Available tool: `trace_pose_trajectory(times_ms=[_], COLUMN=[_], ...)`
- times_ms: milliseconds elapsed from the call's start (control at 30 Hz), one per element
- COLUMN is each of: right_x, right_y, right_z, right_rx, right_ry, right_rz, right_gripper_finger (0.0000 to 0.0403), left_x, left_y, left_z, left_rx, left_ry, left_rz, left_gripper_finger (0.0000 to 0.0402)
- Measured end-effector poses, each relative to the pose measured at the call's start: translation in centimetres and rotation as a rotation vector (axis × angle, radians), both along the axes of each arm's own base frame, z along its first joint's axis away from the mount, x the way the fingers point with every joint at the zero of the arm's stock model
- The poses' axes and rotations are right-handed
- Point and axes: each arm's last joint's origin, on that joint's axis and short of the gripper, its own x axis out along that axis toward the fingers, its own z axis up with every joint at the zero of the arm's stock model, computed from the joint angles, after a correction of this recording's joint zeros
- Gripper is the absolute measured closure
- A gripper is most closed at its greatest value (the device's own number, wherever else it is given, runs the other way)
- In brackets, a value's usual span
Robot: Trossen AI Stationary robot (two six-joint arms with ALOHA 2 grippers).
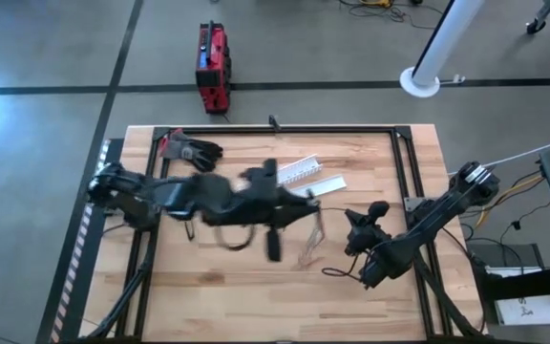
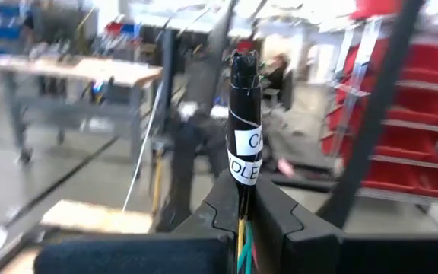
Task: Ziptie cables
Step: Put the bundled colored cable into the zip tie
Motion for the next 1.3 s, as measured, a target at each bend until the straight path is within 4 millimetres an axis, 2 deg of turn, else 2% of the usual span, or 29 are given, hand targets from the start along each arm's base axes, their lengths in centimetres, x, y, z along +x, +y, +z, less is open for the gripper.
trace_pose_trajectory(times_ms=[200,400,567,700,867,1033,1167,1300], right_x=[-1.4,-2.3,-2.3,-2.2,-1.8,-1.3,-0.9,-0.7], right_y=[-0.8,-0.7,-0.6,-0.9,-1.5,-2.2,-2.5,-2.5], right_z=[-0.6,-1.1,-1.1,-1.1,-1.1,-1.1,-1.0,-0.9], right_rx=[-0.042,-0.08,-0.093,-0.095,-0.073,-0.054,-0.032,-0.026], right_ry=[0.038,0.097,0.105,0.1,0.072,0.048,0.028,0.026], right_rz=[0.025,0.074,0.083,0.072,0.02,-0.033,-0.07,-0.074], right_gripper_finger=[0.0403,0.0403,0.0403,0.0403,0.0403,0.0403,0.0403,0.0403], left_x=[3.5,5.0,3.8,1.5,-0.4,-0.5,-0.5,-0.5], left_y=[2.9,4.8,6.0,6.5,7.8,8.1,7.9,6.2], left_z=[-2.8,-4.1,-2.1,-0.3,0.7,1.0,1.4,1.3], left_rx=[-0.099,-0.193,-0.244,-0.136,-0.098,-0.03,-0.011,-0.034], left_ry=[0.059,0.078,-0.01,-0.004,0.021,0.016,-0.022,-0.023], left_rz=[0.094,0.146,0.115,0.124,0.208,0.204,0.096,-0.054], left_gripper_finger=[0.0401,0.0401,0.0401,0.0401,0.0401,0.0401,0.0401,0.0401])
